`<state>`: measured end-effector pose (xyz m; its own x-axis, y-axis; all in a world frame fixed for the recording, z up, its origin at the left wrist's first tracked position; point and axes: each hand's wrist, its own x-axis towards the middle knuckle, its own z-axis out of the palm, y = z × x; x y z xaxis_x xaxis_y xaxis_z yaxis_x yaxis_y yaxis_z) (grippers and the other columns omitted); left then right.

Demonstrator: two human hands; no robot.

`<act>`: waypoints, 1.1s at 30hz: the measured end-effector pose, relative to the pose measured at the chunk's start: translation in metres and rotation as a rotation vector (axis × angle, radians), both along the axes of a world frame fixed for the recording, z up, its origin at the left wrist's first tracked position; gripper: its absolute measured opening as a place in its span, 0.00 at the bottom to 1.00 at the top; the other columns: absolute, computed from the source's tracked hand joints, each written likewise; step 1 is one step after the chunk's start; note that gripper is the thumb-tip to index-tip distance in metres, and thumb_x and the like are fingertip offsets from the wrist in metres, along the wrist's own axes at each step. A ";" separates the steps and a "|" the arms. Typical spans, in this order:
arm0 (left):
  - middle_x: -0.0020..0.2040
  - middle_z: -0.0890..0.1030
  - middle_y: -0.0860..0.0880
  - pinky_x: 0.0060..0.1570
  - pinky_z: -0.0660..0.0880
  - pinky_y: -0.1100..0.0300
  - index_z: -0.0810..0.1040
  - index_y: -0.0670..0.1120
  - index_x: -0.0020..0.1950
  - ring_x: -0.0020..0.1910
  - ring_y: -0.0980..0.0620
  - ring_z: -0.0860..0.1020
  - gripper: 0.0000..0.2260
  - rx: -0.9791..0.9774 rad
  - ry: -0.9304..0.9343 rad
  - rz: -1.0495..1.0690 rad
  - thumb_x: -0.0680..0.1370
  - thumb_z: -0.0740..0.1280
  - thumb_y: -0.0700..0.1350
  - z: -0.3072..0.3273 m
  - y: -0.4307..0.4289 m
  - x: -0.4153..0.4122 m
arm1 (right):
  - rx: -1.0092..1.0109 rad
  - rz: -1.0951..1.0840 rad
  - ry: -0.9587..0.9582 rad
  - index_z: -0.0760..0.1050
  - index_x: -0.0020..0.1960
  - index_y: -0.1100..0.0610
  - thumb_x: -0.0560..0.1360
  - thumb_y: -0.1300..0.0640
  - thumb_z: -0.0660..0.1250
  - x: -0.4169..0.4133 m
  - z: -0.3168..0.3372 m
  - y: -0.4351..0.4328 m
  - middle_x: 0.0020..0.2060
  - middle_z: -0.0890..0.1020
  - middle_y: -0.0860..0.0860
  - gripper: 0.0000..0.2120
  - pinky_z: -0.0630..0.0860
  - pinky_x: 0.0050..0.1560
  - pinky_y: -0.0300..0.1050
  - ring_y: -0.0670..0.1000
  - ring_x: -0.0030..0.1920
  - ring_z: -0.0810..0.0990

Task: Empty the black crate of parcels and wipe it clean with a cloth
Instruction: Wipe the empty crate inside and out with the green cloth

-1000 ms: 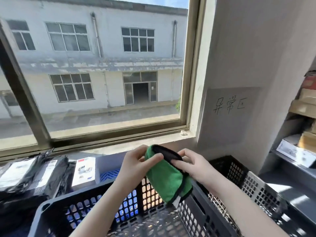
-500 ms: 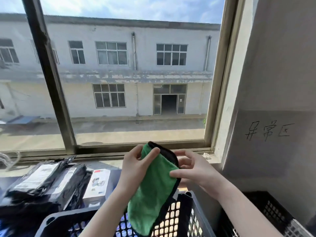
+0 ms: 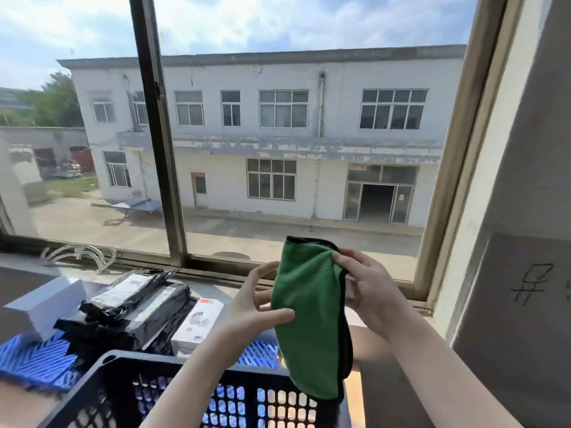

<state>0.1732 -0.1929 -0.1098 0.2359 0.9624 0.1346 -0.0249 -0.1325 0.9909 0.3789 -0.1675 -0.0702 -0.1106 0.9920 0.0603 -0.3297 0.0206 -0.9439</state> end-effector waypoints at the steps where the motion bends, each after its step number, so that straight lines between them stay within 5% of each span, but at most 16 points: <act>1: 0.52 0.85 0.42 0.54 0.79 0.44 0.67 0.59 0.68 0.52 0.42 0.83 0.32 0.012 -0.013 0.039 0.72 0.73 0.33 0.000 -0.001 0.005 | -0.022 -0.006 0.044 0.78 0.55 0.60 0.79 0.59 0.64 0.004 0.001 0.003 0.46 0.81 0.58 0.07 0.78 0.34 0.46 0.55 0.43 0.80; 6: 0.52 0.84 0.44 0.47 0.81 0.48 0.74 0.61 0.63 0.50 0.46 0.84 0.28 0.044 -0.132 0.193 0.73 0.72 0.33 0.004 0.001 0.027 | -0.152 0.156 0.084 0.72 0.67 0.56 0.77 0.40 0.64 0.023 -0.019 0.010 0.46 0.82 0.55 0.26 0.79 0.39 0.50 0.56 0.45 0.81; 9: 0.51 0.84 0.42 0.50 0.81 0.45 0.76 0.61 0.61 0.50 0.44 0.84 0.25 0.051 -0.128 0.244 0.73 0.72 0.34 0.002 0.004 0.038 | -0.208 0.232 0.060 0.64 0.74 0.49 0.66 0.35 0.74 0.029 -0.048 0.010 0.64 0.74 0.58 0.41 0.79 0.49 0.58 0.62 0.57 0.79; 11: 0.51 0.83 0.41 0.50 0.81 0.47 0.77 0.59 0.60 0.50 0.44 0.83 0.23 0.065 -0.111 0.276 0.74 0.72 0.34 0.000 0.007 0.041 | -0.211 0.241 0.075 0.58 0.74 0.38 0.63 0.39 0.78 0.030 -0.064 0.009 0.67 0.69 0.55 0.46 0.78 0.53 0.63 0.66 0.61 0.76; 17: 0.55 0.82 0.44 0.50 0.81 0.52 0.77 0.52 0.61 0.52 0.48 0.83 0.24 0.076 -0.122 0.260 0.71 0.73 0.31 -0.007 0.015 0.033 | 0.041 0.204 -0.219 0.58 0.68 0.27 0.58 0.42 0.81 0.025 -0.075 0.008 0.71 0.66 0.42 0.47 0.72 0.64 0.62 0.56 0.67 0.73; 25: 0.63 0.75 0.53 0.49 0.81 0.54 0.68 0.64 0.70 0.56 0.53 0.80 0.41 0.158 0.230 0.039 0.67 0.71 0.28 -0.011 0.030 0.020 | 0.426 0.049 -0.618 0.65 0.70 0.37 0.70 0.67 0.71 0.021 -0.059 0.017 0.67 0.69 0.38 0.38 0.78 0.58 0.46 0.46 0.62 0.74; 29: 0.61 0.76 0.50 0.48 0.82 0.52 0.71 0.61 0.68 0.55 0.49 0.81 0.39 0.173 0.248 -0.001 0.66 0.70 0.27 -0.014 0.042 0.019 | 0.497 -0.089 -0.908 0.72 0.65 0.46 0.67 0.69 0.69 0.021 -0.058 0.022 0.55 0.78 0.43 0.31 0.76 0.55 0.35 0.41 0.54 0.77; 33: 0.54 0.75 0.52 0.52 0.79 0.55 0.78 0.57 0.59 0.53 0.53 0.76 0.27 0.282 0.487 0.148 0.63 0.71 0.37 -0.021 0.055 0.024 | 0.575 -0.259 -1.069 0.78 0.56 0.49 0.67 0.65 0.71 0.027 -0.064 0.023 0.49 0.80 0.44 0.21 0.71 0.47 0.30 0.42 0.49 0.75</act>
